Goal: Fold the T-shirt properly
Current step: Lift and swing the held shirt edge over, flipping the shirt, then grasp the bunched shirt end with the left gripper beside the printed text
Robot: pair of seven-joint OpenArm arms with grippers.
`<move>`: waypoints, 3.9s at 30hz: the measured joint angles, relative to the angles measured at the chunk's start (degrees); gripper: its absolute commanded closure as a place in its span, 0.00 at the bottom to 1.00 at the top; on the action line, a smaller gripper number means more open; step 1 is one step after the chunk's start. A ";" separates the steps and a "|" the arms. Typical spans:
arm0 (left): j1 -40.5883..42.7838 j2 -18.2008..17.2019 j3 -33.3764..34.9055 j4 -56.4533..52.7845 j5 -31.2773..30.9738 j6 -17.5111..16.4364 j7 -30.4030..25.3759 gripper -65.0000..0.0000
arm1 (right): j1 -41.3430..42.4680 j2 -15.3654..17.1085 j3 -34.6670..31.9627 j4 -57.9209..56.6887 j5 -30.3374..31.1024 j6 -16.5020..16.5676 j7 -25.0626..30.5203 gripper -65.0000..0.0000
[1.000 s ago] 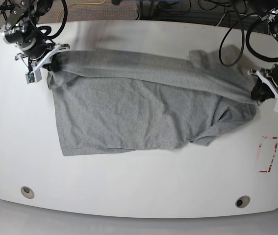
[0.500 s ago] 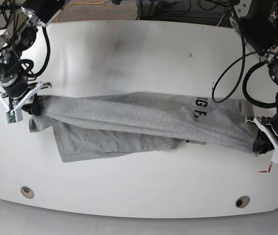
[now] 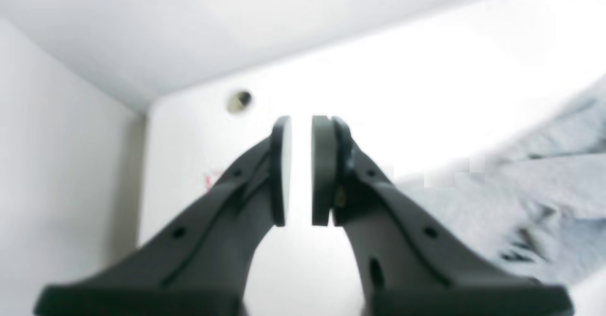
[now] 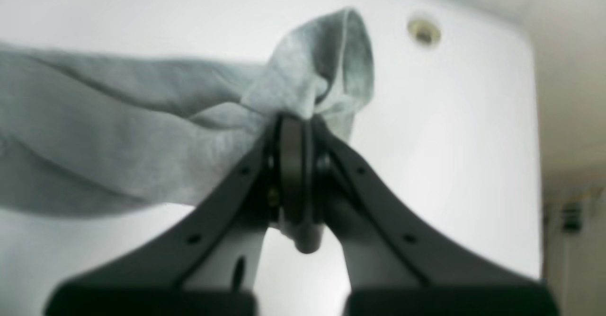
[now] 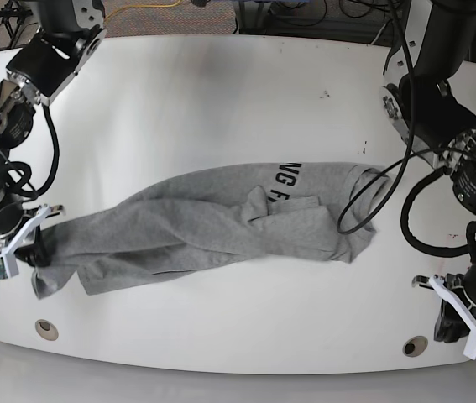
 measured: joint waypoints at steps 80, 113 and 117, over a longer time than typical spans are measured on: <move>13.49 16.87 -0.98 -50.62 -4.39 9.55 -16.94 0.32 | -3.37 -1.11 -3.58 -1.27 -0.07 0.04 0.37 0.97; 12.72 17.00 0.98 -51.36 -4.90 9.53 -23.71 0.97 | -3.37 -1.01 -3.32 -1.27 -0.09 0.04 0.37 0.97; 12.11 16.98 -3.19 -51.34 -4.76 9.55 -23.63 0.97 | -3.37 -1.01 -3.28 -1.27 -0.07 0.04 0.39 0.97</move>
